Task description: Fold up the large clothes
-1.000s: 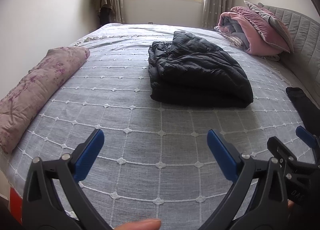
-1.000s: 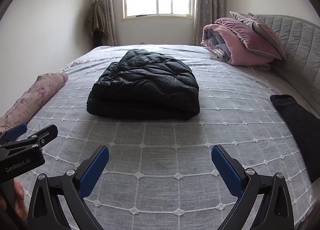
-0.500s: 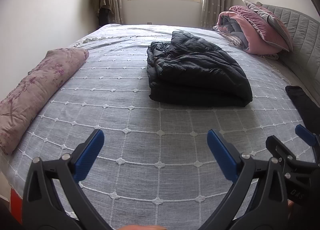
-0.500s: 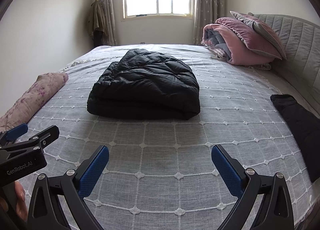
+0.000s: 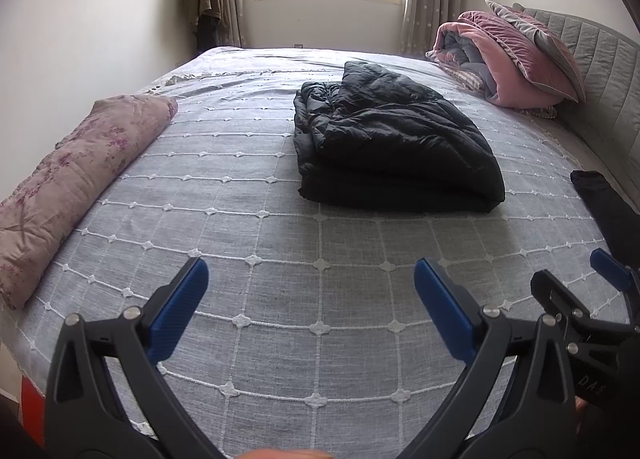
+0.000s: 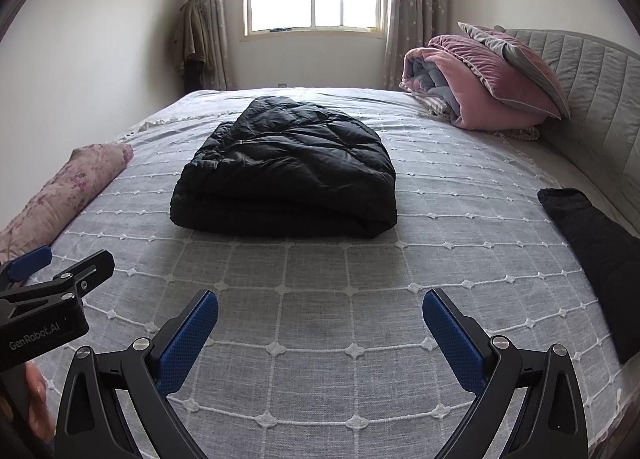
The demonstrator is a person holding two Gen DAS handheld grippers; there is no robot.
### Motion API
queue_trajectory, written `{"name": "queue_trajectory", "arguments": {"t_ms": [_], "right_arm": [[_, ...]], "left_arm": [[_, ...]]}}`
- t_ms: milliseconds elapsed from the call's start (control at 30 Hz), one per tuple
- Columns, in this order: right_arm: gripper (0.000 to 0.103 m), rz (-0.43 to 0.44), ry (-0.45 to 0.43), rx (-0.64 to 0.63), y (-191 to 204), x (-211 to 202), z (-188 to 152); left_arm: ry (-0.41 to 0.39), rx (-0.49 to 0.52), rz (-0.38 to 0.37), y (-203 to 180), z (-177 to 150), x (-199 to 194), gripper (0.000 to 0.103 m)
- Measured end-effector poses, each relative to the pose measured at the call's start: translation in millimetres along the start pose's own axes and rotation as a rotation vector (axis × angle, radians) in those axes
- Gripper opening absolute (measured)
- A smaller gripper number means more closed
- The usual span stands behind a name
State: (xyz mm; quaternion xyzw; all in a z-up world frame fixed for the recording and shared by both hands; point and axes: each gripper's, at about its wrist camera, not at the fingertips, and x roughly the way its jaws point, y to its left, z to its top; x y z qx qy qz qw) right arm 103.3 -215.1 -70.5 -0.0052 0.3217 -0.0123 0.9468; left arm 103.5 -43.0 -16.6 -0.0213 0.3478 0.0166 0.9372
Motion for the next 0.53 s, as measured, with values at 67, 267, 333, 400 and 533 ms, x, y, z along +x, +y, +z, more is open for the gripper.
{"name": "queue_trajectory", "arguments": {"t_ms": [67,267,333,400,533], "right_arm": [[0.103,0.0,-0.003,-0.002,0.3,-0.9,-0.1],[0.103,-0.001,-0.003,-0.001,-0.7,-1.7,0.5],[0.103,-0.003,-0.002,-0.003,-0.5,-1.5,0.5],[0.103,-0.003,-0.003,-0.004,-0.4,-1.5,0.6],[0.103,-0.005,0.0,-0.005,-0.4,-0.8,0.6]], "left_arm": [[-0.003,-0.003,0.002,0.6,0.6,-0.1,0.102],[0.001,0.0,0.004,-0.4,0.1,0.2,0.102],[-0.001,0.0,0.004,0.2,0.2,-0.4,0.102],[0.0,-0.002,0.003,0.7,0.3,-0.3,0.102],[0.001,-0.003,0.003,1.7,0.5,-0.2,0.102]]}}
